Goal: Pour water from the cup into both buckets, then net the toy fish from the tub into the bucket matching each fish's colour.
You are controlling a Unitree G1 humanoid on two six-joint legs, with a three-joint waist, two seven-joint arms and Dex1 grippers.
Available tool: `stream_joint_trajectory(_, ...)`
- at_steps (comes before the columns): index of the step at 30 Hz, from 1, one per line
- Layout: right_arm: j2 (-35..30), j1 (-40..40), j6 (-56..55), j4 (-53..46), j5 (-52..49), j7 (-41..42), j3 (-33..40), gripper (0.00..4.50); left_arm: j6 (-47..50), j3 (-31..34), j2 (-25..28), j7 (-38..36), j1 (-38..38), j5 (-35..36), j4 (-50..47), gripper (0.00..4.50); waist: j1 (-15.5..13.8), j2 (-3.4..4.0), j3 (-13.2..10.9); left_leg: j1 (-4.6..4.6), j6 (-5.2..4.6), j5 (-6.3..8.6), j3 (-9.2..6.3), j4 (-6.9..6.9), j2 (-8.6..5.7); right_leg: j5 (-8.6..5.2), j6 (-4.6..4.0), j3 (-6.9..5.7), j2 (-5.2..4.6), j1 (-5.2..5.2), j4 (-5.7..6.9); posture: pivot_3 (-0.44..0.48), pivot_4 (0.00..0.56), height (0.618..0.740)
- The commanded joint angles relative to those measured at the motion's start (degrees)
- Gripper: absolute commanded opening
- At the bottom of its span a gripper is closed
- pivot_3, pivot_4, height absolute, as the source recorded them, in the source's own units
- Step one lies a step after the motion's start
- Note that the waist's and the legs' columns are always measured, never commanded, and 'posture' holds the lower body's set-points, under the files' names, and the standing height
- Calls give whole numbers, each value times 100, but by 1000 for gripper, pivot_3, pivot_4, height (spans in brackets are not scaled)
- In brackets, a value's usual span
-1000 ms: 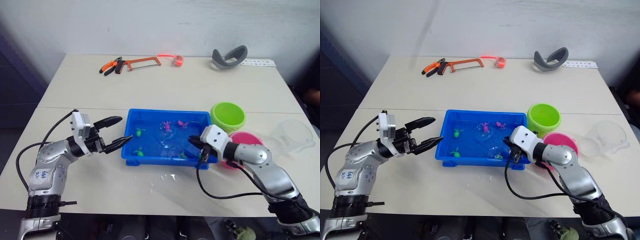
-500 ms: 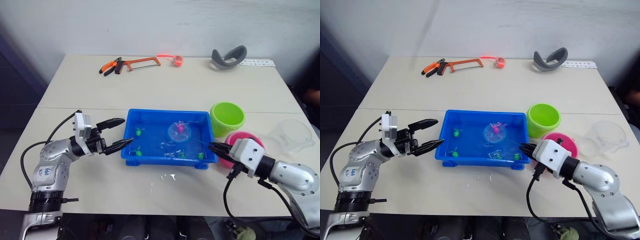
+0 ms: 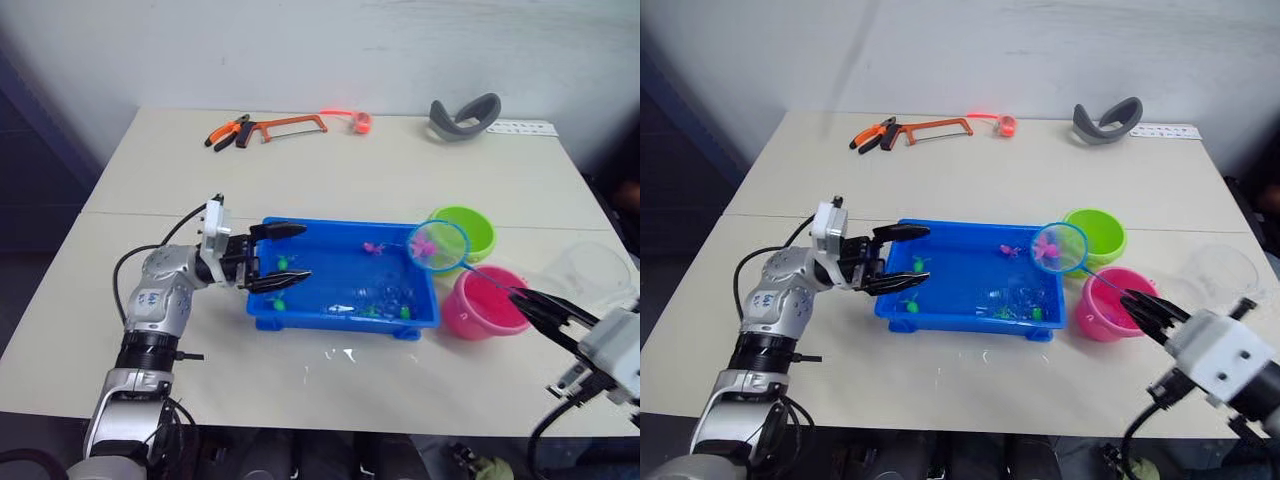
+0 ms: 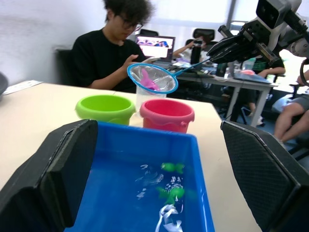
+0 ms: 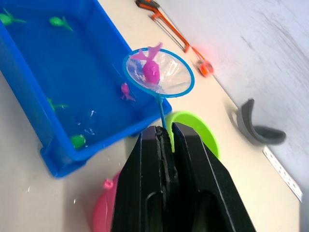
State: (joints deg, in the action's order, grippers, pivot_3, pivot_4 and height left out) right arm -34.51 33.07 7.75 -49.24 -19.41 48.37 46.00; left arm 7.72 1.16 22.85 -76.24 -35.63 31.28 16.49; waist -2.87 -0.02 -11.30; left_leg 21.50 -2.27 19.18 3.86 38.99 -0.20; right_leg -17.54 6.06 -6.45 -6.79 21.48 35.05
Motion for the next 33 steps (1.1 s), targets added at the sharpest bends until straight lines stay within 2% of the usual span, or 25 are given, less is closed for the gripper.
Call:
stream_joint_trajectory(1,396,582,-341,-251,-139,105,799,0,220,-259,-157,-137,-233,26,-228,4435,-5,0,0,0,1,1,0,0,1,0,0,3,3,0,0,0,150,740)
stream_joint_trajectory(7,774,1070,-1245,308,292,73,1358,0,454,-546,-355,-127,-249,-1,-475,4435,63,0,0,-12,4,3,14,1,4,0,1,31,7,0,-3,0,150,740)
stream_joint_trajectory(14,822,1241,-3183,1431,1809,-187,1235,0,496,-669,-501,-33,-212,-56,-570,4435,120,0,0,-17,11,6,14,-4,8,-5,-8,32,7,2,-9,0,150,740)
stream_joint_trajectory(20,653,799,-4598,2375,3350,-1223,1168,0,527,-705,-545,69,-217,-96,-634,4435,143,2,-1,-22,13,4,16,-3,7,-5,-9,37,5,2,-9,0,150,740)
stream_joint_trajectory(25,492,651,-5499,2789,4481,-2037,1097,0,594,-697,-619,216,-225,-111,-704,4435,140,3,-1,-23,21,2,15,-5,11,-10,-17,36,7,3,-6,0,150,740)
stream_joint_trajectory(33,108,426,-5874,3025,6463,-3322,1160,0,580,-670,-712,328,-311,-149,-560,4435,139,3,-1,-24,24,-1,17,-1,11,-10,-17,39,10,3,-3,0,150,740)
